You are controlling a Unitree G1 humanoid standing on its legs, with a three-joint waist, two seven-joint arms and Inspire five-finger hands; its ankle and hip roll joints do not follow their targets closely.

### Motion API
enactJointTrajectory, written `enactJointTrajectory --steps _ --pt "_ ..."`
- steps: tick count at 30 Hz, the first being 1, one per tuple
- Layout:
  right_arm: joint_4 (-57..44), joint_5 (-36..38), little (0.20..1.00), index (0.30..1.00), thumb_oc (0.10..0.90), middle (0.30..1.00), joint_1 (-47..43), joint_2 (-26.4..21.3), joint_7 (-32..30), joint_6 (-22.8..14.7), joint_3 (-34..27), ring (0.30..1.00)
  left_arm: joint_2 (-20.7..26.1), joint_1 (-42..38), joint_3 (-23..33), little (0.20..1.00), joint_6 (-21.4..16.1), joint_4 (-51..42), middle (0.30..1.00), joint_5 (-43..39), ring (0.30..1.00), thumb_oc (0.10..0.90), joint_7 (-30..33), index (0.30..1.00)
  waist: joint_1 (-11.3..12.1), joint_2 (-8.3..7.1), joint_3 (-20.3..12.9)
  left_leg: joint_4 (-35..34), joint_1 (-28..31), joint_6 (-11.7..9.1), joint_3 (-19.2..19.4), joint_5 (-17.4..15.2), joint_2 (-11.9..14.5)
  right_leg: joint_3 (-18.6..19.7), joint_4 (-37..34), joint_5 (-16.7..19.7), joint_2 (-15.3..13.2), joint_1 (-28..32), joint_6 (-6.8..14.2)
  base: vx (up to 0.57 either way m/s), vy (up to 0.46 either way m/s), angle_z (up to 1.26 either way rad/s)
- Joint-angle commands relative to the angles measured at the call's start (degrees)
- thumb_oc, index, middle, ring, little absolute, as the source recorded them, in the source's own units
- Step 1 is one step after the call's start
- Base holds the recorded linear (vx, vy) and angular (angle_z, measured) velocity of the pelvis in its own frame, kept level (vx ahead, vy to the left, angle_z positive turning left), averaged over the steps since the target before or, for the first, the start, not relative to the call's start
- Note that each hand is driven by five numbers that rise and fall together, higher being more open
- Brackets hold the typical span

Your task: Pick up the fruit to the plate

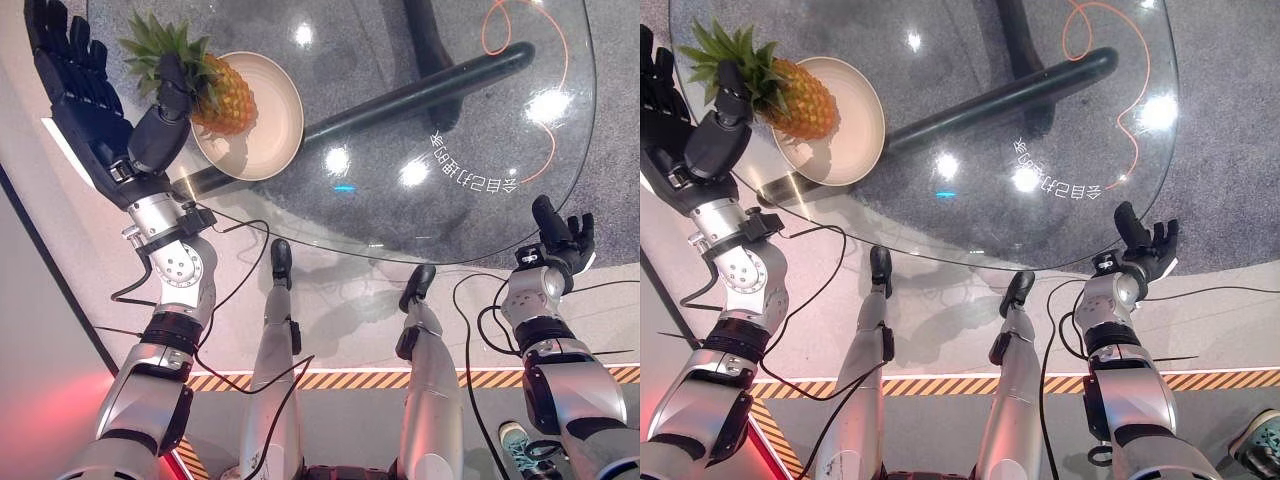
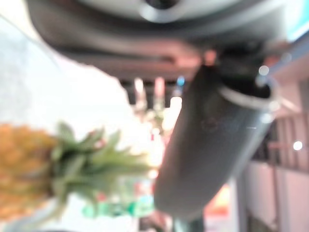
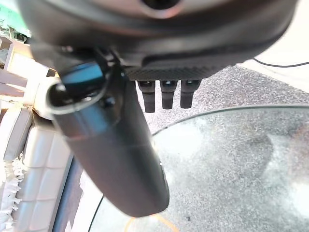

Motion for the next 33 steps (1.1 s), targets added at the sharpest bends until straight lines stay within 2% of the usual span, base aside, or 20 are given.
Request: enactJointTrajectory --steps 1,8,13,14,18,22,25,27,31,33 --pt "-0.88 -1.56 0.900 0.900 0.800 0.900 2.86 -3.64 -1.57 -4.63 -2.76 0.900 0.73 -4.03 4.62 0.900 -7.32 -5.14 0.900 3.38 0.900 0.800 -0.43 0.900 0.20 0.49 -1.46 5.91 1.31 1.12 -0.31 -7.28 -0.87 -2.30 -2.04 0.92 0.70 2.06 0.23 0.00 0.000 0.00" --pt "0.59 -1.54 0.900 0.900 0.800 0.900 3.33 -3.86 -1.09 -4.18 -3.31 0.900 1.21 -3.84 4.60 0.900 -5.68 -6.59 0.900 1.52 0.900 0.800 -2.85 0.900 0.64 0.50 -1.46 6.41 3.73 1.06 -0.05 -8.35 -0.59 -2.67 -1.22 -0.21 0.36 4.48 0.43 0.00 0.000 0.00" --pt "1.07 -2.09 0.900 0.900 0.800 0.900 4.33 -3.79 -1.24 -3.40 -4.04 0.900 1.26 -2.63 4.99 0.900 -4.21 -7.03 0.900 1.18 0.900 0.800 -2.06 0.900 0.60 0.39 -1.46 6.20 5.48 1.10 0.10 -8.56 -0.64 -2.27 -1.49 -0.29 0.52 6.03 0.42 0.00 0.000 0.00" --pt "1.63 -2.86 0.900 0.900 0.800 0.900 5.72 -3.40 -1.15 -3.08 -4.77 0.900 1.04 -1.19 5.78 0.900 -2.18 -6.48 0.900 -1.06 0.900 0.800 -2.34 0.900 0.73 0.31 -1.46 5.70 7.45 1.12 0.36 -8.65 -0.69 -2.12 -1.82 -0.43 0.58 7.91 0.58 0.00 0.000 0.00" --pt "2.06 -4.88 0.900 0.900 0.800 0.900 8.72 -2.63 -1.63 -2.51 -5.90 0.900 1.61 2.02 6.97 0.900 1.24 -4.43 0.900 -0.40 0.900 0.800 -1.82 0.900 1.08 0.17 -1.46 4.32 11.60 1.15 0.74 -8.40 -0.68 -2.16 -2.86 -0.21 0.31 11.97 1.03 0.00 0.000 0.00" --pt "2.43 -10.85 0.900 0.900 0.800 0.900 14.97 -1.07 -1.00 -0.73 -7.01 0.900 2.19 8.22 8.00 0.900 8.29 -0.36 0.900 -2.28 0.900 0.800 -4.12 0.900 1.26 0.22 -1.46 1.81 19.13 0.95 1.16 -7.77 -0.45 -2.15 -5.41 0.26 0.10 19.94 1.42 0.07 0.027 0.05" --pt "1.69 -15.61 0.900 0.900 0.800 0.900 21.61 1.00 -0.12 1.18 -6.88 0.900 0.52 15.24 8.12 0.900 13.26 4.15 0.900 -3.42 0.900 0.800 -6.87 0.900 1.26 0.19 -4.49 -0.96 23.77 0.94 1.56 -7.12 -0.07 -2.32 -8.32 0.91 0.00 25.10 1.72 0.15 0.027 -0.03" --pt "2.46 -17.89 0.900 0.900 0.800 0.900 26.29 1.51 3.38 2.95 -7.61 0.900 -0.89 19.88 8.23 0.900 15.50 6.76 0.900 -4.92 0.900 0.800 -9.60 0.900 1.37 0.32 -6.62 -2.91 26.95 0.83 1.85 -6.70 0.25 -2.63 -10.14 1.14 0.18 28.50 1.72 0.16 0.035 0.01" --pt "5.06 -25.89 0.900 0.900 0.800 0.900 33.70 3.68 7.97 6.42 -6.93 0.900 -4.42 28.73 10.22 0.900 21.04 14.20 0.900 -9.68 0.900 0.800 -19.89 0.900 1.29 0.40 -11.77 -6.20 33.55 0.60 3.05 -5.70 1.01 -3.78 -13.03 1.44 0.26 35.30 1.43 0.23 0.057 0.02" --pt "7.64 -28.40 0.900 0.900 0.800 0.900 36.60 4.32 12.49 9.35 -6.69 0.900 -5.62 31.50 11.85 0.900 23.42 18.70 0.900 -11.14 0.900 0.800 -23.58 0.900 1.04 0.27 -14.23 -7.19 36.35 0.47 3.60 -5.42 1.45 -3.82 -13.71 1.49 0.32 37.79 1.33 0.28 0.035 0.01"
